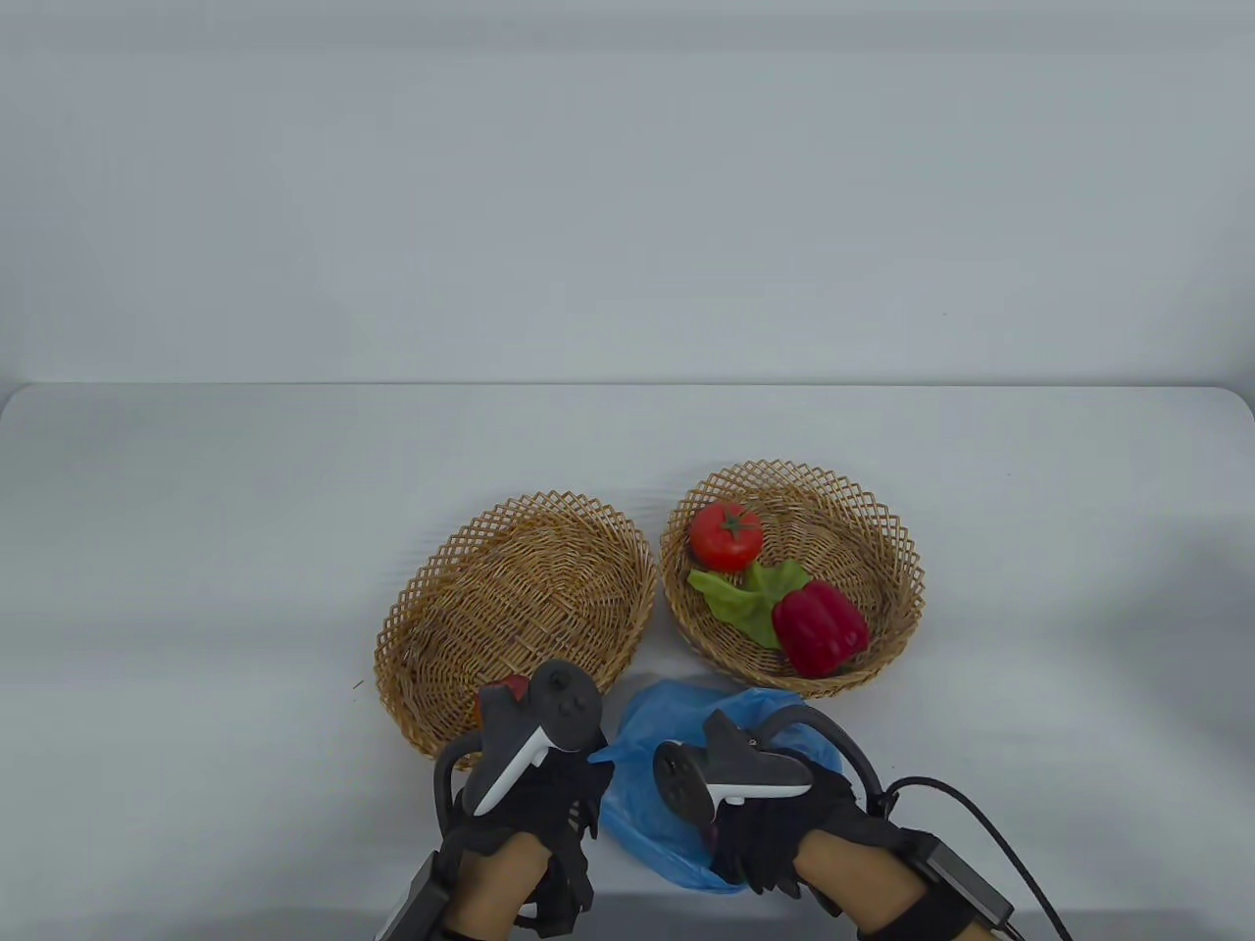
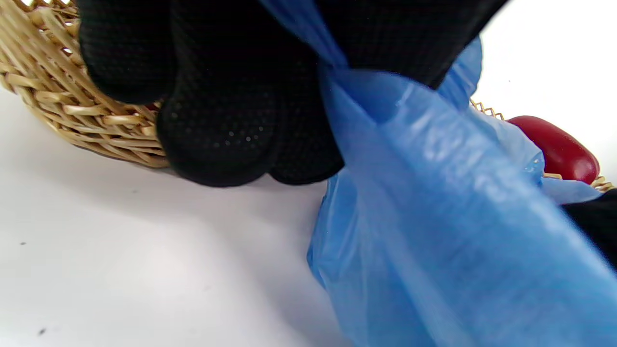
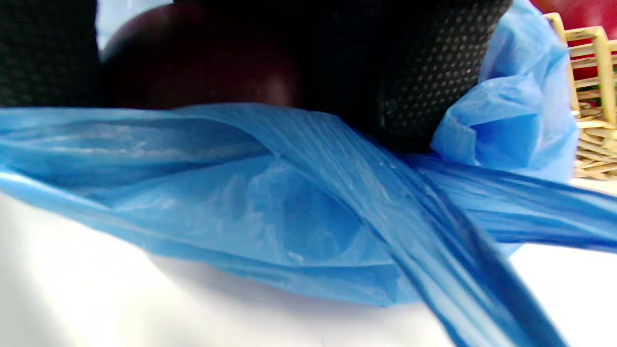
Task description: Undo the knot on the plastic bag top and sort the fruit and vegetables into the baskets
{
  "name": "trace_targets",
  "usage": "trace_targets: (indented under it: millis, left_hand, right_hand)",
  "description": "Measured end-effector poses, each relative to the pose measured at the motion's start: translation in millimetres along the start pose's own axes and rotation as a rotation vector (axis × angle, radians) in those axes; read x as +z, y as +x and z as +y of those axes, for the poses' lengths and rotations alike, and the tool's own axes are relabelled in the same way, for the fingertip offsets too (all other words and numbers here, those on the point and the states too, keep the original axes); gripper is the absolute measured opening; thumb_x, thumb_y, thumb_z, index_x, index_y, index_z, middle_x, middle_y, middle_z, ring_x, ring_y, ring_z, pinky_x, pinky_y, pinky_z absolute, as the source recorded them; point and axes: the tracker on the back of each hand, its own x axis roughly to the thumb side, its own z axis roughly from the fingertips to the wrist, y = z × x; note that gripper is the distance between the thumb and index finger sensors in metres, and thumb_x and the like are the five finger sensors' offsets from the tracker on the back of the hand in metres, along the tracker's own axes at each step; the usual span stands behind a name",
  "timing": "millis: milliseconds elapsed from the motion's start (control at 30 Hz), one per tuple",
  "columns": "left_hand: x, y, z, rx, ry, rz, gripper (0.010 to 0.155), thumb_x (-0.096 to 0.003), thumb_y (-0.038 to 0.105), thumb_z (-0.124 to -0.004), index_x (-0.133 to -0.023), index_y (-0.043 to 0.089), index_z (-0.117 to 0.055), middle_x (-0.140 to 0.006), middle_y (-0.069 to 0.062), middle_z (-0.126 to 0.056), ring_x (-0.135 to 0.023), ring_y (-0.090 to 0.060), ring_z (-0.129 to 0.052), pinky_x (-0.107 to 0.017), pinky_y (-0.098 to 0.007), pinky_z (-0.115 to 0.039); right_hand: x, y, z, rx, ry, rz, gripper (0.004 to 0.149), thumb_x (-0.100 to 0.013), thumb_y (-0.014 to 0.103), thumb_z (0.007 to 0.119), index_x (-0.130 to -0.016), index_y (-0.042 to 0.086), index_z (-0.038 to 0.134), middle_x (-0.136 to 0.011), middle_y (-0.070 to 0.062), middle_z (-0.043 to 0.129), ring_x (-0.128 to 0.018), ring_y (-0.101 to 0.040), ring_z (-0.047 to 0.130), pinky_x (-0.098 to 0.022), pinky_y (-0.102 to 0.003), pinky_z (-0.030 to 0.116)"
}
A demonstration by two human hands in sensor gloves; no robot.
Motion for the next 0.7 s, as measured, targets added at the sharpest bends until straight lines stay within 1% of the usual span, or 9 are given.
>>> trace_targets:
  millis: [67, 133, 300, 433, 500, 600, 700]
  left_hand:
    - [0.0, -0.1, 0.3, 0.0, 0.002, 0.002, 0.043, -0.0449, 0.038, -0.085, -0.085, 0.022, -0.086, -0.06, 0.001, -0.105, -0.046, -0.024, -0.106, -0.055, -0.048, -0.079]
    - [-0.1, 0.0, 0.1, -0.001, 0.001, 0.004, 0.043, -0.0449, 0.038, -0.085, -0.085, 0.022, -0.086, -0.06, 0.001, -0.105, -0.046, -0.024, -0.106, -0.055, -0.049, -0.079]
    - [0.4, 0.2, 0.6, -0.013, 0.006, 0.012, 0.043, -0.0449, 0.038, -0.085, -0.085, 0.022, -0.086, -0.06, 0.001, -0.105, -0.046, -0.024, -0.106, -0.055, -0.049, -0.079]
    - [0.3, -0.3, 0.8, -0.004, 0.001, 0.011, 0.043, -0.045, 0.039, -0.085, -0.085, 0.022, -0.086, -0.06, 0.001, -0.104, -0.046, -0.024, -0.105, -0.055, -0.049, -0.079]
    - [1.5, -0.8, 3.0, 0.016, 0.003, 0.001, 0.045, -0.0446, 0.04, -0.085, -0.086, 0.022, -0.085, -0.061, 0.002, -0.104, -0.047, -0.024, -0.105, -0.056, -0.048, -0.079]
    - [5.6, -1.6, 10.1, 0.062, 0.001, -0.044, 0.065, -0.0395, 0.05, -0.088, -0.096, 0.021, -0.074, -0.073, -0.001, -0.1, -0.057, -0.026, -0.103, -0.06, -0.05, -0.076]
    - [13.8, -5.4, 24.9, 0.14, 0.03, -0.101, 0.077, -0.0379, 0.054, -0.087, -0.103, 0.021, -0.063, -0.085, -0.003, -0.092, -0.069, -0.028, -0.098, -0.065, -0.052, -0.071]
  right_hand:
    - [4.6, -9.7, -7.9, -0.083, -0.035, -0.009, 0.091, -0.031, 0.059, 0.093, -0.105, 0.022, 0.055, -0.101, -0.014, 0.078, -0.077, -0.029, 0.098, -0.057, -0.05, 0.081]
    - [11.9, -22.6, -18.6, -0.189, -0.103, -0.019, 0.09, -0.031, 0.059, 0.092, -0.105, 0.022, 0.056, -0.1, -0.015, 0.078, -0.076, -0.029, 0.098, -0.057, -0.05, 0.08]
    - [27.7, -49.0, -35.9, -0.429, -0.235, -0.049, 0.09, -0.032, 0.061, 0.09, -0.104, 0.02, 0.056, -0.099, -0.016, 0.079, -0.074, -0.028, 0.098, -0.056, -0.05, 0.081]
    - [35.6, -66.1, -41.7, -0.632, -0.372, -0.051, 0.089, -0.033, 0.063, 0.087, -0.104, 0.019, 0.057, -0.096, -0.016, 0.081, -0.069, -0.028, 0.1, -0.053, -0.049, 0.082]
    - [37.4, -71.2, -41.8, -0.741, -0.411, -0.067, 0.089, -0.034, 0.064, 0.086, -0.104, 0.018, 0.056, -0.095, -0.018, 0.081, -0.067, -0.028, 0.1, -0.051, -0.049, 0.082]
    - [39.2, -75.2, -42.2, -0.834, -0.424, -0.093, 0.089, -0.036, 0.061, 0.086, -0.105, 0.017, 0.053, -0.098, -0.019, 0.078, -0.07, -0.031, 0.098, -0.052, -0.05, 0.081]
    - [42.1, -77.6, -43.3, -0.876, -0.472, -0.078, 0.089, -0.037, 0.059, 0.085, -0.106, 0.017, 0.05, -0.1, -0.02, 0.075, -0.073, -0.032, 0.096, -0.054, -0.051, 0.079]
